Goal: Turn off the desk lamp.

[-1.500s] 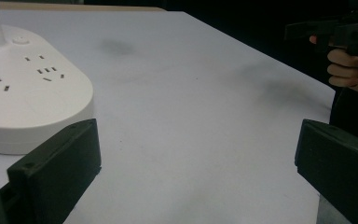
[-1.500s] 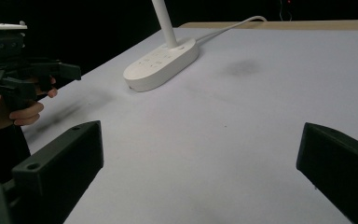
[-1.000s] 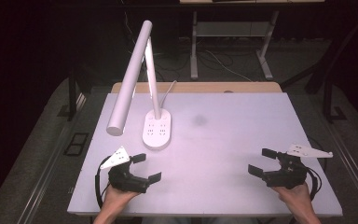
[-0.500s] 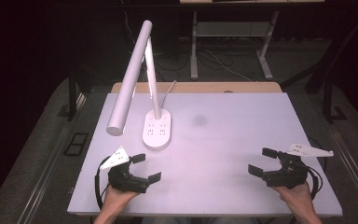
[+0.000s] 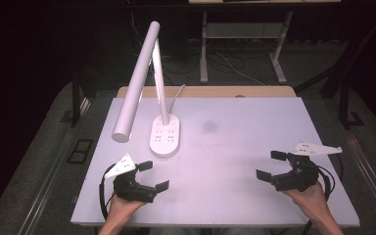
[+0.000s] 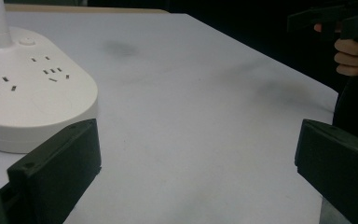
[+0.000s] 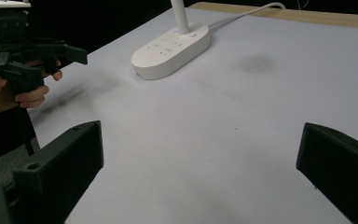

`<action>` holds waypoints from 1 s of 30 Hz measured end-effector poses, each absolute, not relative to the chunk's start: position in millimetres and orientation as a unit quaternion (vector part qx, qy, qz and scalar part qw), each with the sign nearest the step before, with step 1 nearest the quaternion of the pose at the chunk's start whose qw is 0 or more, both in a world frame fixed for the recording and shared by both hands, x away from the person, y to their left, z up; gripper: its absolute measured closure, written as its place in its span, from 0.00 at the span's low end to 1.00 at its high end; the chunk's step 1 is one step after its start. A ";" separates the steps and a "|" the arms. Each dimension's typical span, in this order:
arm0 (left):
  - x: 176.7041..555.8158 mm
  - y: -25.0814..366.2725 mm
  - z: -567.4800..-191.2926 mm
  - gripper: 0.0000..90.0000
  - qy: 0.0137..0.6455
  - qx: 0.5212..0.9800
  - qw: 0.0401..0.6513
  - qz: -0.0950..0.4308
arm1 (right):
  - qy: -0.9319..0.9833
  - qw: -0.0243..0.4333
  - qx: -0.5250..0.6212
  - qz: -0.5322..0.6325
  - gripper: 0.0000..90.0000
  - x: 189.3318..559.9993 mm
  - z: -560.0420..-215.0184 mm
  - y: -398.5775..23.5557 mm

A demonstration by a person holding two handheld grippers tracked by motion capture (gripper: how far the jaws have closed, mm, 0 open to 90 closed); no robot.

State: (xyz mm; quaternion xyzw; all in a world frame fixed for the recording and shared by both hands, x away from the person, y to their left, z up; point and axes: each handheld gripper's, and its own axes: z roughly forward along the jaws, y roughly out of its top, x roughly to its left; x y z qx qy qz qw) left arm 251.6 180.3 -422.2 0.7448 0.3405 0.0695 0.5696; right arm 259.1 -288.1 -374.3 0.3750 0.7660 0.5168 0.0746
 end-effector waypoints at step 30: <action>251.9 182.1 -422.5 0.00 0.343 0.742 0.572 0.067 | 0.809 0.062 0.326 0.485 0.01 321.7 -335.1 -231.1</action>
